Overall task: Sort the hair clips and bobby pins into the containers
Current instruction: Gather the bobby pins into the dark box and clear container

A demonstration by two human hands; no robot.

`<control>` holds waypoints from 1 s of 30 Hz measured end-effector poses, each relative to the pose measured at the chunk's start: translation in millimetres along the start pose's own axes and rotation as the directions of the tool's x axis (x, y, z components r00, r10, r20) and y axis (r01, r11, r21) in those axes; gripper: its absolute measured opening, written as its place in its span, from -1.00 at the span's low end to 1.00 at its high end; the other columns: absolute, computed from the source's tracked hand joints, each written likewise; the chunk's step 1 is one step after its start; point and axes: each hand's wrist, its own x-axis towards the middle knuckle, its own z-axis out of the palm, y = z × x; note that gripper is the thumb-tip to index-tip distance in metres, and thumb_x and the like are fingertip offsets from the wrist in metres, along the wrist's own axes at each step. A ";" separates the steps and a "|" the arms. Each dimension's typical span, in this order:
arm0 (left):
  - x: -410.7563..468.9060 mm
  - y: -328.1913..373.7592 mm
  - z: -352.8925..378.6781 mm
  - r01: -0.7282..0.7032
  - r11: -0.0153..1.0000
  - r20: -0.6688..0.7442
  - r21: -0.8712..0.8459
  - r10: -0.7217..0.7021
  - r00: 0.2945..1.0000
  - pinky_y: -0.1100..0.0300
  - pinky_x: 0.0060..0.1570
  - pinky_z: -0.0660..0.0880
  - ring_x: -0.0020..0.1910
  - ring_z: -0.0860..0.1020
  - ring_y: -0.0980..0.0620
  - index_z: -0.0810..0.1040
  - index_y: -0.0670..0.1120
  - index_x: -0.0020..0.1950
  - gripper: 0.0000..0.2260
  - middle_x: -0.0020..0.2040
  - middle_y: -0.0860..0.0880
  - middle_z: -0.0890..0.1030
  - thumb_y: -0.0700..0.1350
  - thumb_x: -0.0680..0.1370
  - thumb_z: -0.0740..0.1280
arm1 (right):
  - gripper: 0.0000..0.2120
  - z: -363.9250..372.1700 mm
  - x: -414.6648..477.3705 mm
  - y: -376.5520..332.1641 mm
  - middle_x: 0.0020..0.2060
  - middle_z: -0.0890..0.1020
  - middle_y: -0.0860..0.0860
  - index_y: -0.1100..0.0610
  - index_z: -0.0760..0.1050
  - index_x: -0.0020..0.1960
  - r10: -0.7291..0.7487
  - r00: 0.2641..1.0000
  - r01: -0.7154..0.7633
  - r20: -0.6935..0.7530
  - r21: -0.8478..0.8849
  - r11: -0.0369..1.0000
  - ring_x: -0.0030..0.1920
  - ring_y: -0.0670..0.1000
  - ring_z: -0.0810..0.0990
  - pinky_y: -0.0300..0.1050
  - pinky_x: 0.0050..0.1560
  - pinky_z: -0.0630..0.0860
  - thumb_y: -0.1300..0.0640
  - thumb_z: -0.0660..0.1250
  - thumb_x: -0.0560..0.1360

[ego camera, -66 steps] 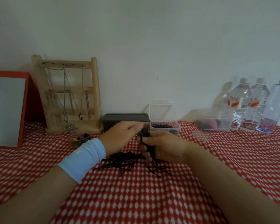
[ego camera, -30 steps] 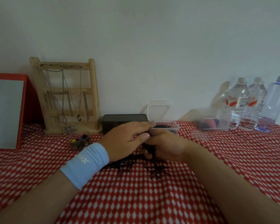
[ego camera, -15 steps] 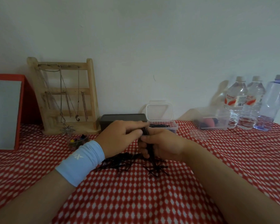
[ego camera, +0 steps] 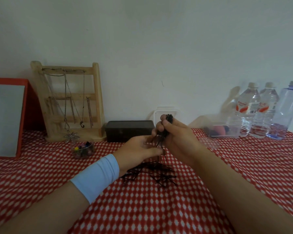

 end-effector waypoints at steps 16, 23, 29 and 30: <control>-5.5 19.1 9.1 0.128 0.832 0.106 -0.540 -0.083 0.991 0.03 0.24 0.53 0.22 0.59 -0.13 0.53 -0.32 0.24 -0.72 0.20 -0.27 0.61 -0.35 0.60 0.14 | -0.84 8.9 -0.7 1.0 -0.30 0.51 0.03 0.14 0.42 0.01 -0.143 0.980 0.114 -0.135 -0.202 0.973 -0.22 0.05 0.56 -0.04 -0.15 0.59 0.25 0.10 0.70; -6.5 23.5 -0.7 0.283 0.473 0.268 -0.835 -0.101 0.958 -0.13 0.43 0.27 0.34 0.46 -0.29 0.33 -0.46 0.37 -0.61 0.31 -0.42 0.46 -0.37 0.55 0.10 | -0.84 8.5 -7.8 4.4 -0.28 0.58 -0.01 0.15 0.46 0.03 -0.086 0.994 0.041 -0.066 -0.504 0.863 -0.21 -0.09 0.60 -0.30 -0.14 0.54 0.22 0.11 0.70; -1.6 21.7 -5.0 0.232 0.375 0.213 -0.897 -0.093 0.973 -0.14 0.42 0.28 0.30 0.48 -0.31 0.33 -0.48 0.35 -0.62 0.27 -0.43 0.48 -0.35 0.55 0.10 | -0.83 5.7 -4.5 4.5 -0.31 0.56 -0.01 0.15 0.47 0.12 -0.102 0.994 0.067 -0.041 -0.508 0.859 -0.20 -0.08 0.58 -0.26 -0.05 0.57 0.24 0.10 0.70; -1.5 21.7 -6.7 0.238 0.368 0.226 -0.899 -0.077 0.971 -0.14 0.43 0.27 0.29 0.48 -0.31 0.34 -0.48 0.34 -0.63 0.26 -0.43 0.49 -0.35 0.56 0.11 | -0.81 5.0 -4.6 4.8 -0.30 0.57 -0.01 0.14 0.48 0.15 -0.091 0.995 0.060 -0.034 -0.519 0.853 -0.20 -0.09 0.59 -0.27 -0.05 0.57 0.24 0.10 0.70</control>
